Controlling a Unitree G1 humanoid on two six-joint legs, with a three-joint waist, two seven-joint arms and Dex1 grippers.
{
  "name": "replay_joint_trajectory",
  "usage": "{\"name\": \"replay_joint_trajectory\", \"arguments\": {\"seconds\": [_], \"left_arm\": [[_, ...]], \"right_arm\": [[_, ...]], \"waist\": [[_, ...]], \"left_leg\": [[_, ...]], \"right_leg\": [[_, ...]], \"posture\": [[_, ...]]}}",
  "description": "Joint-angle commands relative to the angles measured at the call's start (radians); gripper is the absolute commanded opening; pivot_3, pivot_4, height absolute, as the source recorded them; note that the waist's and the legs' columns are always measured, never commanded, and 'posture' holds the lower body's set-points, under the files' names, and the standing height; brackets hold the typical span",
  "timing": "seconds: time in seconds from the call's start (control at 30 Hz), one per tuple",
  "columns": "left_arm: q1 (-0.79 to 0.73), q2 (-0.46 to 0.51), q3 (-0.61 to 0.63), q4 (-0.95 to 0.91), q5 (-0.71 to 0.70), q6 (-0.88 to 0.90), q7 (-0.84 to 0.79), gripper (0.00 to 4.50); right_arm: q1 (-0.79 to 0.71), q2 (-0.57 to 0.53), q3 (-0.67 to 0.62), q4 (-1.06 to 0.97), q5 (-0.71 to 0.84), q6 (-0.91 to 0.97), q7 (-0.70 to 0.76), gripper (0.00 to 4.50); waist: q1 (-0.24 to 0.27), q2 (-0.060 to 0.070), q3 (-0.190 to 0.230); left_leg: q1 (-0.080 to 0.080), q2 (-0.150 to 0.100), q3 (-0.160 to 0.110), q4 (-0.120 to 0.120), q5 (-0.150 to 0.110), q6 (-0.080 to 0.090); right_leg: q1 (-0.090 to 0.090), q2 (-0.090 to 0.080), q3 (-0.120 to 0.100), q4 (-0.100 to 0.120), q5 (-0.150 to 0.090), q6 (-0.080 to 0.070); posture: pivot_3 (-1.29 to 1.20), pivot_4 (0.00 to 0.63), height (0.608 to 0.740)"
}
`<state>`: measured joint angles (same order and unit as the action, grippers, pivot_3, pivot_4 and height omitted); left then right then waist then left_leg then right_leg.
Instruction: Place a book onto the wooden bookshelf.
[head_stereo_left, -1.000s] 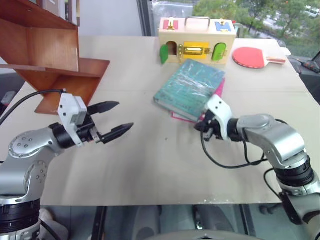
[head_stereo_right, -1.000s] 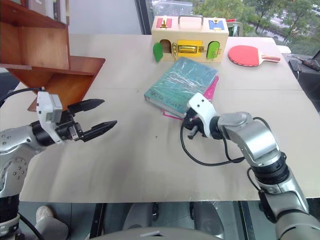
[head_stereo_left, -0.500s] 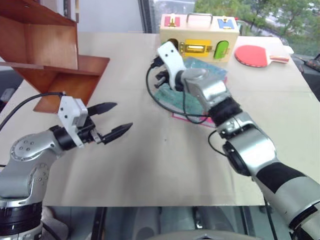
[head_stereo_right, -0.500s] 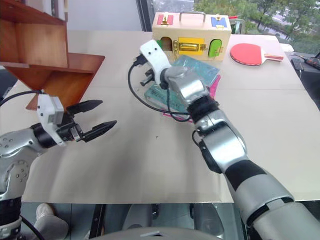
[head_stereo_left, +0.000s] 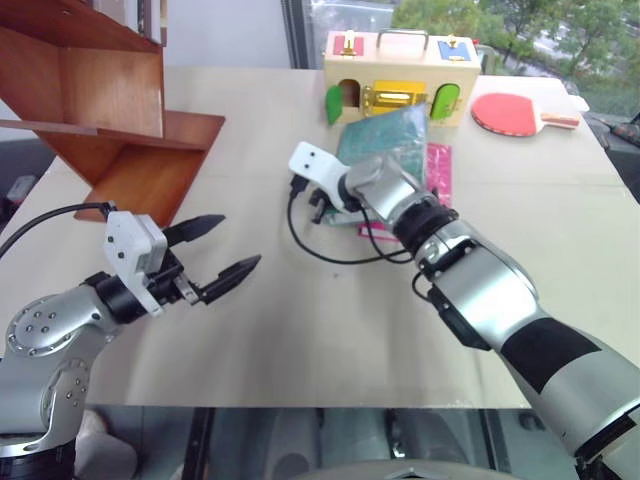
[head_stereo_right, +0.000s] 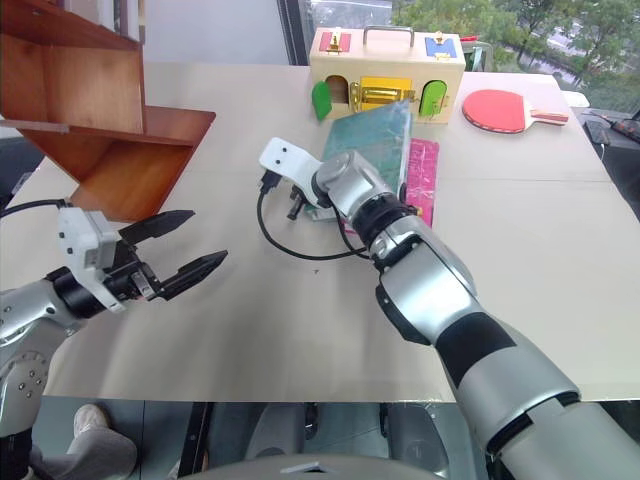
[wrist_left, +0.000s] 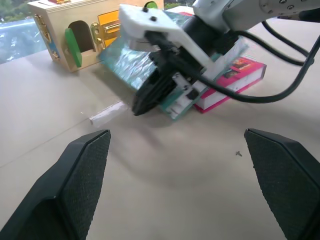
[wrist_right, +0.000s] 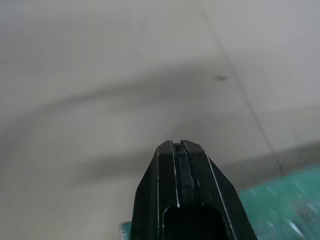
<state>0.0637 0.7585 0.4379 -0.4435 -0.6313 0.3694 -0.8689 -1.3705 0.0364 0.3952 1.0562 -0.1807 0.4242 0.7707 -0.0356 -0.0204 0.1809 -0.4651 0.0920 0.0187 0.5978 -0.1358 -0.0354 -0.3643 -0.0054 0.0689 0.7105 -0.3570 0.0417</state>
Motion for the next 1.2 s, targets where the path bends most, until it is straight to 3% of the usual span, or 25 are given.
{"name": "replay_joint_trajectory", "arguments": {"seconds": [0.03,0.23,0.47,0.6,0.8,0.97,1.07,1.2], "left_arm": [[-0.046,-0.001,-0.013,0.021,-0.001,-0.022,-0.003,4.50],[-0.142,-0.011,-0.078,0.107,0.009,-0.032,-0.029,4.50],[-0.277,-0.038,-0.171,0.198,0.013,0.011,-0.024,4.50],[-0.339,-0.066,-0.221,0.231,0.016,0.042,-0.013,4.50],[-0.403,-0.093,-0.265,0.274,0.026,0.137,0.051,4.50],[-0.438,-0.113,-0.250,0.292,-0.028,0.284,0.107,4.50],[-0.498,-0.151,-0.216,0.338,-0.100,0.372,0.140,4.50],[-0.562,-0.176,-0.198,0.406,-0.149,0.475,0.174,4.50]], "right_arm": [[0.088,-0.078,0.017,-0.304,-0.005,0.149,0.094,0.03],[0.267,-0.221,-0.067,-0.808,0.028,0.473,0.082,0.03],[0.281,-0.254,-0.304,-0.939,0.145,0.681,-0.035,0.03],[0.283,-0.261,-0.365,-0.831,0.158,0.647,-0.137,0.03],[0.400,-0.316,-0.254,-0.745,0.136,0.565,-0.142,0.03],[0.452,-0.372,-0.235,-0.715,0.131,0.505,-0.156,0.03],[0.481,-0.417,-0.260,-0.728,0.146,0.466,-0.148,0.03],[0.535,-0.396,-0.375,-0.842,0.269,0.356,-0.109,0.03]], "waist": [[0.003,0.000,0.000],[0.000,0.000,0.000],[0.000,0.000,0.000],[-0.002,0.000,0.000],[-0.003,0.001,0.000],[0.001,-0.002,-0.003],[0.019,-0.003,-0.004],[0.030,-0.005,-0.005]], "left_leg": [[0.000,0.000,0.000,0.000,0.000,0.000],[0.000,0.000,0.000,0.000,0.000,0.000],[0.000,0.001,0.000,0.001,0.000,0.000],[0.000,0.001,0.000,0.001,0.001,0.000],[0.000,0.001,0.001,0.001,0.000,0.000],[0.003,0.001,0.000,0.002,0.000,0.000],[0.003,0.000,-0.001,0.005,0.000,0.000],[0.003,0.000,-0.004,0.009,0.000,0.000]], "right_leg": [[0.000,0.000,0.000,0.000,0.000,0.000],[0.000,0.001,0.000,0.000,0.000,0.000],[0.000,0.002,0.001,0.001,0.000,0.000],[0.000,0.002,0.002,0.001,0.000,0.000],[0.000,0.002,0.002,0.001,0.000,0.000],[0.004,0.002,0.002,0.001,0.000,0.000],[0.006,0.002,0.000,0.002,0.000,0.000],[0.008,0.002,-0.003,0.002,0.000,0.001]], "posture": [[0.00,0.150,0.740],[0.00,0.150,0.740],[0.00,0.150,0.740],[0.00,0.150,0.740],[0.00,0.150,0.740],[0.00,0.150,0.740],[0.00,0.150,0.740],[0.00,0.150,0.740]]}}
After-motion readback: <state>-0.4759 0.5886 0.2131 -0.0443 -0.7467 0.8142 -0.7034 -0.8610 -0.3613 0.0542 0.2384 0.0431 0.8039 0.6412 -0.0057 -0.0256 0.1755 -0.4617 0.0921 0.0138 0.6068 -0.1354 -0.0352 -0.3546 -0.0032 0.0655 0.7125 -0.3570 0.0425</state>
